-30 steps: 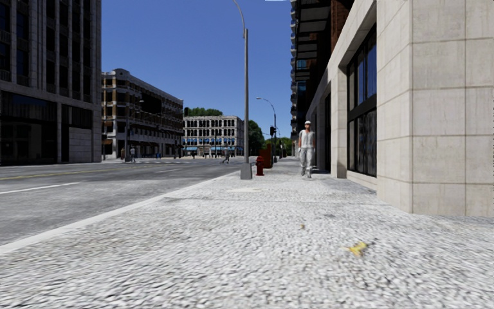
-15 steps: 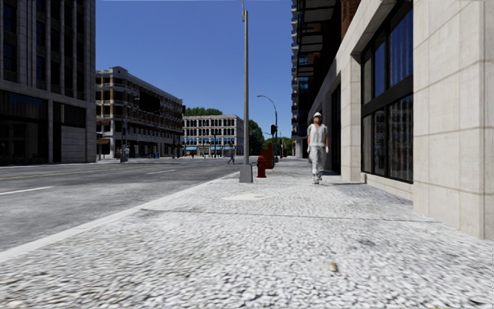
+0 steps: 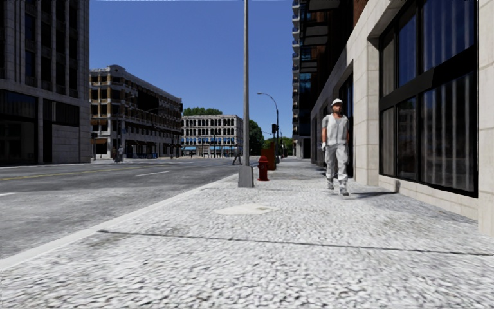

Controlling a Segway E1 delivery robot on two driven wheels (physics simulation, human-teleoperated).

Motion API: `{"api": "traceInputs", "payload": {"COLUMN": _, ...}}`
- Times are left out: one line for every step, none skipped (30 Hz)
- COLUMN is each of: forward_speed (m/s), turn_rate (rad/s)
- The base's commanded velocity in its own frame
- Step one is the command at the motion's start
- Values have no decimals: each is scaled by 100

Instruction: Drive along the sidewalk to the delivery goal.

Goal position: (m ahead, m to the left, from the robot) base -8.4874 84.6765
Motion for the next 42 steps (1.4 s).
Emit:
{"api": "traceInputs", "payload": {"forward_speed": 200, "turn_rate": 0}}
{"api": "traceInputs", "payload": {"forward_speed": 200, "turn_rate": 0}}
{"api": "traceInputs", "payload": {"forward_speed": 200, "turn_rate": 0}}
{"api": "traceInputs", "payload": {"forward_speed": 200, "turn_rate": 0}}
{"api": "traceInputs", "payload": {"forward_speed": 200, "turn_rate": 0}}
{"api": "traceInputs", "payload": {"forward_speed": 200, "turn_rate": 0}}
{"api": "traceInputs", "payload": {"forward_speed": 200, "turn_rate": 0}}
{"api": "traceInputs", "payload": {"forward_speed": 200, "turn_rate": 0}}
{"api": "traceInputs", "payload": {"forward_speed": 200, "turn_rate": 0}}
{"api": "traceInputs", "payload": {"forward_speed": 200, "turn_rate": 0}}
{"api": "traceInputs", "payload": {"forward_speed": 200, "turn_rate": 0}}
{"api": "traceInputs", "payload": {"forward_speed": 200, "turn_rate": 0}}
{"api": "traceInputs", "payload": {"forward_speed": 200, "turn_rate": 0}}
{"api": "traceInputs", "payload": {"forward_speed": 200, "turn_rate": 0}}
{"api": "traceInputs", "payload": {"forward_speed": 200, "turn_rate": 0}}
{"api": "traceInputs", "payload": {"forward_speed": 200, "turn_rate": -8}}
{"api": "traceInputs", "payload": {"forward_speed": 200, "turn_rate": -18}}
{"api": "traceInputs", "payload": {"forward_speed": 200, "turn_rate": -20}}
{"api": "traceInputs", "payload": {"forward_speed": 200, "turn_rate": -20}}
{"api": "traceInputs", "payload": {"forward_speed": 200, "turn_rate": -20}}
{"api": "traceInputs", "payload": {"forward_speed": 200, "turn_rate": -20}}
{"api": "traceInputs", "payload": {"forward_speed": 200, "turn_rate": -20}}
{"api": "traceInputs", "payload": {"forward_speed": 200, "turn_rate": -20}}
{"api": "traceInputs", "payload": {"forward_speed": 200, "turn_rate": -20}}
{"api": "traceInputs", "payload": {"forward_speed": 200, "turn_rate": -20}}
{"api": "traceInputs", "payload": {"forward_speed": 200, "turn_rate": -20}}
{"api": "traceInputs", "payload": {"forward_speed": 200, "turn_rate": -20}}
{"api": "traceInputs", "payload": {"forward_speed": 200, "turn_rate": -20}}
{"api": "traceInputs", "payload": {"forward_speed": 200, "turn_rate": -20}}
{"api": "traceInputs", "payload": {"forward_speed": 200, "turn_rate": -20}}
{"api": "traceInputs", "payload": {"forward_speed": 200, "turn_rate": -21}}
{"api": "traceInputs", "payload": {"forward_speed": 200, "turn_rate": -21}}
{"api": "traceInputs", "payload": {"forward_speed": 200, "turn_rate": -24}}
{"api": "traceInputs", "payload": {"forward_speed": 200, "turn_rate": -28}}
{"api": "traceInputs", "payload": {"forward_speed": 200, "turn_rate": -28}}
{"api": "traceInputs", "payload": {"forward_speed": 200, "turn_rate": -31}}
{"api": "traceInputs", "payload": {"forward_speed": 200, "turn_rate": -33}}
{"api": "traceInputs", "payload": {"forward_speed": 200, "turn_rate": -35}}
{"api": "traceInputs", "payload": {"forward_speed": 200, "turn_rate": -35}}
{"api": "traceInputs", "payload": {"forward_speed": 200, "turn_rate": -36}}
{"api": "traceInputs", "payload": {"forward_speed": 200, "turn_rate": -36}}
{"api": "traceInputs", "payload": {"forward_speed": 200, "turn_rate": -36}}
